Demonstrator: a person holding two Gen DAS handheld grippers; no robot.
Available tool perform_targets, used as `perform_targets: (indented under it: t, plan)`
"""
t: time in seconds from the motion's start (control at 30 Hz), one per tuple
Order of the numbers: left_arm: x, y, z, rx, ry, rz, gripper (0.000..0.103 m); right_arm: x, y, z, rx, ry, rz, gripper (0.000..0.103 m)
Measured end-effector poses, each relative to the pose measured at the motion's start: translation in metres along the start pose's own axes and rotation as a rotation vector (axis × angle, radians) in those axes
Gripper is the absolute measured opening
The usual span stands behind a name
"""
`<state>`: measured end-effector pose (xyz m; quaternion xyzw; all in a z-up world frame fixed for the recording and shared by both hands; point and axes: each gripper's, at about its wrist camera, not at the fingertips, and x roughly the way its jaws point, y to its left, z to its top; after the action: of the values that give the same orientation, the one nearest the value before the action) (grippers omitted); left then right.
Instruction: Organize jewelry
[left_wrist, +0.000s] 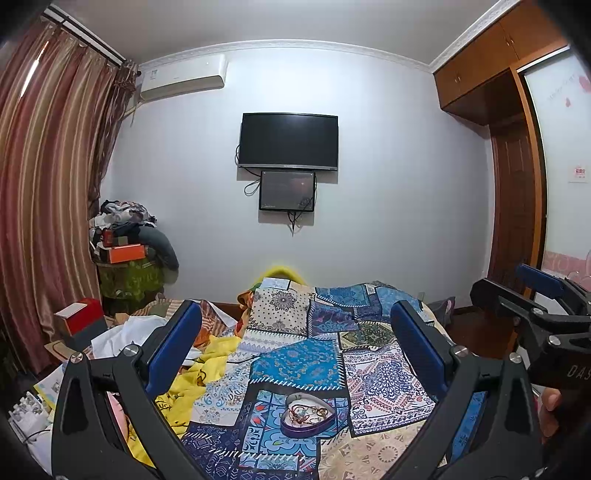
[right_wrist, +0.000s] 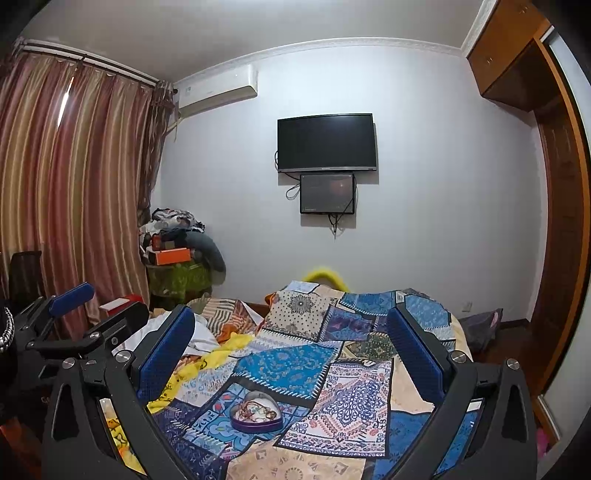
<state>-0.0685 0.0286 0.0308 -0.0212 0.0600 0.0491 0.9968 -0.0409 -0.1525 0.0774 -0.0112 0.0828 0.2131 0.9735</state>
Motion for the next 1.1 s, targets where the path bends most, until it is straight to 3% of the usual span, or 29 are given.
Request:
perform_targets:
  t: [1.1]
  plan:
    - [0.0028, 0.0031, -0.0019, -0.005, 0.012, -0.023, 0.103, 0.0016, -0.0029, -0.0035, 0.01, 0.008, 0.001, 0.103]
